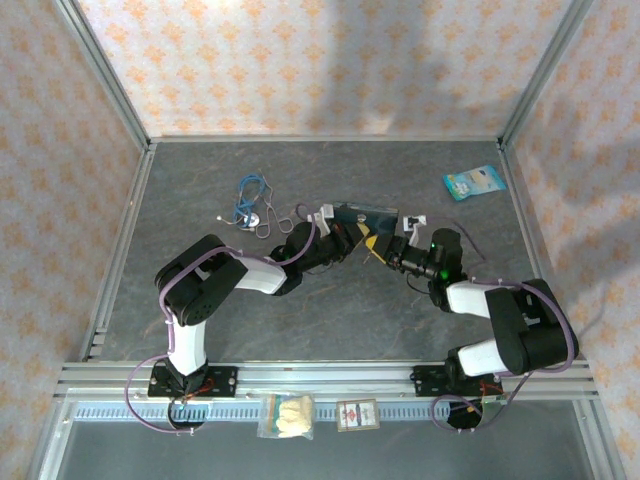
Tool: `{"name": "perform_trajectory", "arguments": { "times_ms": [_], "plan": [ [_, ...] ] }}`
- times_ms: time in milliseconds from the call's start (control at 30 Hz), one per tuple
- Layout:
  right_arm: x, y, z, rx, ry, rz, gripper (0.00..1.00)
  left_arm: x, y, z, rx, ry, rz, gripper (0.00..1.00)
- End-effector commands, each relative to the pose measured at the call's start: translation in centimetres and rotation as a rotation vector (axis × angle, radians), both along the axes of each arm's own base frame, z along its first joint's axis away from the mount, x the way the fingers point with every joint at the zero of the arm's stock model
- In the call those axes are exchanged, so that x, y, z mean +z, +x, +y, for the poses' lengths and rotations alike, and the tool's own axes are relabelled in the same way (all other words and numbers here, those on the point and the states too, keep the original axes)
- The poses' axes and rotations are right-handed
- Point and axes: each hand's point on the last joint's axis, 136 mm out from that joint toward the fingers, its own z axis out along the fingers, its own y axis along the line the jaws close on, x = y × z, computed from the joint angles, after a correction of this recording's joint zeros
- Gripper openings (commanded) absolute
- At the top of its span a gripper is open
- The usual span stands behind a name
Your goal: Unlock a padlock with a key
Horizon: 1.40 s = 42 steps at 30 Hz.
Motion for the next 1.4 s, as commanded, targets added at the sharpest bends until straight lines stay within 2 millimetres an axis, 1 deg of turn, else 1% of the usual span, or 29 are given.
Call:
{"name": "perform_trajectory", "arguments": {
  "times_ms": [0,100,400,500,533,567,633,667,700,767,800,967,1100,1300,1367],
  "plan": [
    [0.3,0.0,0.0,-0.007,-0.004,-0.034,0.32,3.4,0.3,-0.2,0.013,-0.090,-0.093,0.00],
    [0.3,0.2,-0.1,-0.016,-0.013,-0.035,0.30,3.3,0.2,-0.2,0.013,-0.092,-0.091,0.00],
    [0.0,0.3,-0.4,-0.038,-0.029,-0.027,0.19,3.2,0.1,0.0,0.016,-0.093,-0.090,0.00],
    [0.2,0.4,-0.4,-0.039,-0.024,-0.031,0.18,3.2,0.1,-0.1,0.013,-0.094,-0.091,0.00],
    [0.3,0.4,-0.3,-0.038,-0.023,-0.031,0.19,3.1,0.0,0.0,0.013,-0.092,-0.089,0.00],
    [0.4,0.4,-0.3,-0.035,-0.022,-0.032,0.22,3.2,0.0,0.0,0.012,-0.092,-0.088,0.00],
    [0.3,0.4,-0.5,-0.042,-0.023,-0.029,0.35,3.1,-0.1,0.1,0.012,-0.089,-0.087,0.00],
    [0.4,0.4,-0.7,-0.050,-0.024,-0.030,0.39,3.1,-0.1,0.1,0.011,-0.089,-0.088,0.00],
    [0.4,0.5,-0.9,-0.056,-0.026,-0.030,0.42,3.1,-0.1,0.2,0.013,-0.089,-0.087,0.00],
    [0.3,0.5,-1.2,-0.062,-0.030,-0.025,0.42,3.1,-0.1,0.2,0.011,-0.088,-0.089,0.00],
    [0.3,0.5,-1.2,-0.061,-0.031,-0.025,0.41,3.1,-0.1,0.2,0.011,-0.088,-0.090,0.00],
    [0.2,0.4,-1.1,-0.053,-0.028,-0.020,0.27,3.2,0.0,0.1,0.007,-0.090,-0.092,0.00],
    [0.2,0.3,-0.9,-0.039,-0.014,-0.019,0.27,3.3,0.0,-0.2,-0.002,-0.091,-0.093,0.00],
    [-0.5,0.1,-0.4,-0.019,-0.003,-0.001,0.27,3.6,0.0,-0.2,0.002,-0.094,-0.096,0.00],
    [-0.6,0.0,-0.2,-0.014,0.001,0.001,0.24,3.5,0.1,-0.2,0.003,-0.093,-0.096,0.00]
  ]
}}
